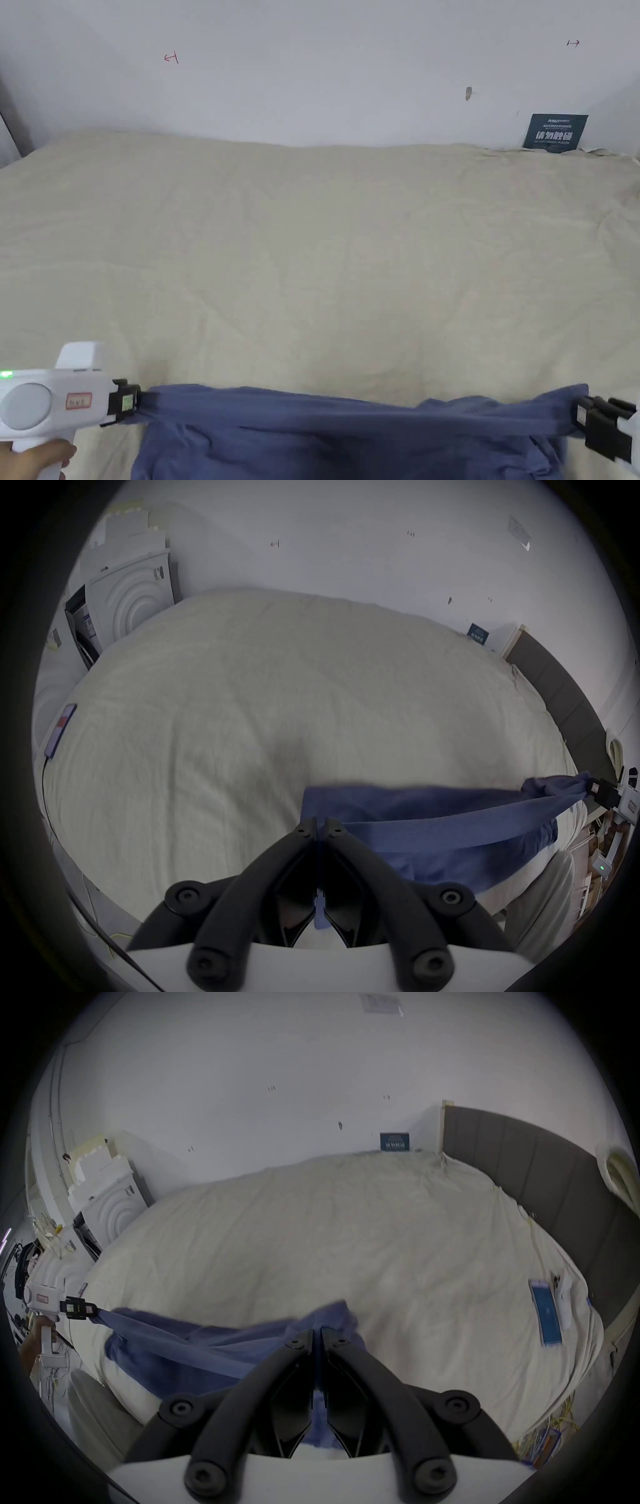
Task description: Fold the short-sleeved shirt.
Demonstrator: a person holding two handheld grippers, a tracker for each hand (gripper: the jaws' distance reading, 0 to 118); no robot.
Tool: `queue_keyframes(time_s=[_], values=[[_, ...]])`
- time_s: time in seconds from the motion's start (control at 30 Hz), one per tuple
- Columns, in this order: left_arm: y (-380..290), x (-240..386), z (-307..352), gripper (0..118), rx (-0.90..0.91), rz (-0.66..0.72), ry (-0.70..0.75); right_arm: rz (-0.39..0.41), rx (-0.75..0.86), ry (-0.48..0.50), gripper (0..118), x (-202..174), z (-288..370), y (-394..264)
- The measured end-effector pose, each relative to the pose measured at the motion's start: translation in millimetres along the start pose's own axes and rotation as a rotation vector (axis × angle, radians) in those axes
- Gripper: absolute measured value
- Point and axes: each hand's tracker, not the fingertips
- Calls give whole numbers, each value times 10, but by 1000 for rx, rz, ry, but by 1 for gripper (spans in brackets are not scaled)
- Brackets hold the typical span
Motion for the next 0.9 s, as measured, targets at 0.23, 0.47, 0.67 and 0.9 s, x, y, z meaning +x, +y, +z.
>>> queue_keyframes(time_s=[0.23,0.47,0.67,0.9], values=[[-389,11,-233,0,-97,-12,31,-69,-173,-51,3,45,-241,-493],[-543,-84,-482,0,-153,-25,56,-94,-270,-83,3,100,-504,-705],[-529,-52,-467,0,-157,-48,69,-101,-271,-93,3,103,-521,-717],[-343,1,-308,103,-131,-35,92,-45,-183,-102,85,13,-323,-440]])
